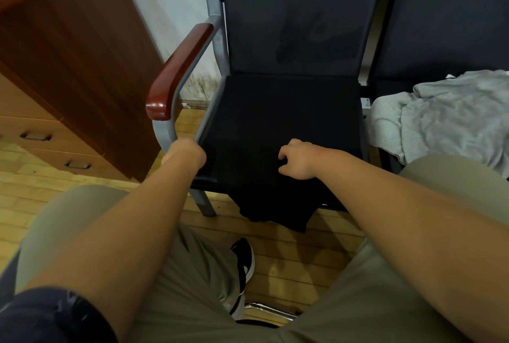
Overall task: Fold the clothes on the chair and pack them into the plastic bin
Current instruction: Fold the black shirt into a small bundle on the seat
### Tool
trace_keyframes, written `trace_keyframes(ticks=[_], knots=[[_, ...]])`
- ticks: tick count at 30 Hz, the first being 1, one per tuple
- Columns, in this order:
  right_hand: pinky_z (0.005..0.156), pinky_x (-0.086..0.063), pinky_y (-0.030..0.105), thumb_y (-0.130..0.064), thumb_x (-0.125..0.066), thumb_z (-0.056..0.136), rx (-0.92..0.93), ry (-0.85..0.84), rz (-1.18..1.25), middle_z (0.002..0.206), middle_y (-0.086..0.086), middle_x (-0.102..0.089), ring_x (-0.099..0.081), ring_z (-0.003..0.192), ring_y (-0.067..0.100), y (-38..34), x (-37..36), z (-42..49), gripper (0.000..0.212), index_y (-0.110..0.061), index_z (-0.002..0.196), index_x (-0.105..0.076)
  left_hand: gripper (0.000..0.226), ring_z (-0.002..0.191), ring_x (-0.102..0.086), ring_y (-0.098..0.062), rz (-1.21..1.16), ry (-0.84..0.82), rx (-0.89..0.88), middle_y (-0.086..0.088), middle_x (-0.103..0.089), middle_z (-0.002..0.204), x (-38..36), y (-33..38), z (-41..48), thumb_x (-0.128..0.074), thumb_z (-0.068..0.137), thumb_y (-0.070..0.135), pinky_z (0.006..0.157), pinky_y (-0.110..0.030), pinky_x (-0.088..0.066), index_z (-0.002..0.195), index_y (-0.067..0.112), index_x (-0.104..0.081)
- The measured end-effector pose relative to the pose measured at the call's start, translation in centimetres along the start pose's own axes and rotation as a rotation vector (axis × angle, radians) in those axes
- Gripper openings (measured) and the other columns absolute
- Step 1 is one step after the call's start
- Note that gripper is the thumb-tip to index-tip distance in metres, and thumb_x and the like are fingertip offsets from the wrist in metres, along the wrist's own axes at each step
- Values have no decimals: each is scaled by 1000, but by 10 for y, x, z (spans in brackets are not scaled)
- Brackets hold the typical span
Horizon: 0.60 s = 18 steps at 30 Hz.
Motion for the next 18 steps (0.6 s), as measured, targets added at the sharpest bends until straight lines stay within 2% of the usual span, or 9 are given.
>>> trace_keyframes(ticks=[6, 10, 13, 15, 16, 18], knots=[[106, -51, 45, -45, -62, 103, 13, 25, -3, 156, 3, -39, -53, 129, 27, 1, -4, -4, 56, -32, 155, -46, 39, 108, -66, -35, 62, -89, -10, -18, -63, 116, -6, 0, -10, -65, 100, 17, 98, -48, -58, 136, 5, -57], [106, -52, 46, -49, -61, 103, 5, 67, -10, 151, 3, -43, -54, 127, 27, 4, -1, -16, 52, -32, 151, -51, 42, 118, -61, -35, 189, -52, -87, -18, -60, 127, -4, 11, -20, -61, 101, 18, 100, -47, -55, 140, 4, -57], [101, -53, 40, -47, -60, 104, 8, 162, 97, 135, 1, -56, -61, 114, 20, 6, 13, -34, 40, -27, 139, -64, 30, 108, -67, -31, 45, -69, -239, -15, -69, 116, -2, 34, -38, -56, 106, 23, 94, -42, -57, 125, 4, -67], [100, -52, 37, -44, -60, 105, -23, 237, 232, 123, -1, -68, -64, 111, 19, 13, 22, -44, 33, -22, 125, -73, 23, 99, -72, -24, -279, -240, -227, -9, -73, 108, -14, 43, -59, -57, 108, 24, 91, -39, -58, 120, 8, -67], [101, -52, 38, -43, -60, 105, -65, 251, 356, 119, -1, -71, -65, 111, 19, 20, 24, -49, 31, -20, 122, -73, 19, 100, -73, -22, -442, -346, -187, -8, -74, 110, -22, 46, -74, -57, 109, 23, 92, -38, -59, 121, 10, -65], [102, -55, 41, -38, -61, 105, -168, 208, 730, 114, -1, -75, -70, 107, 20, 32, 19, -59, 28, -16, 120, -71, 19, 105, -74, -23, -560, -463, -160, -9, -74, 115, -37, 45, -97, -58, 108, 20, 94, -39, -61, 124, 10, -63]])
Point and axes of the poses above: each hand's wrist, its own z-axis towards the middle knuckle, its own x-axis out of the back of the hand, y = z × x, the point moved 8 cm from there along z, towards the middle knuckle
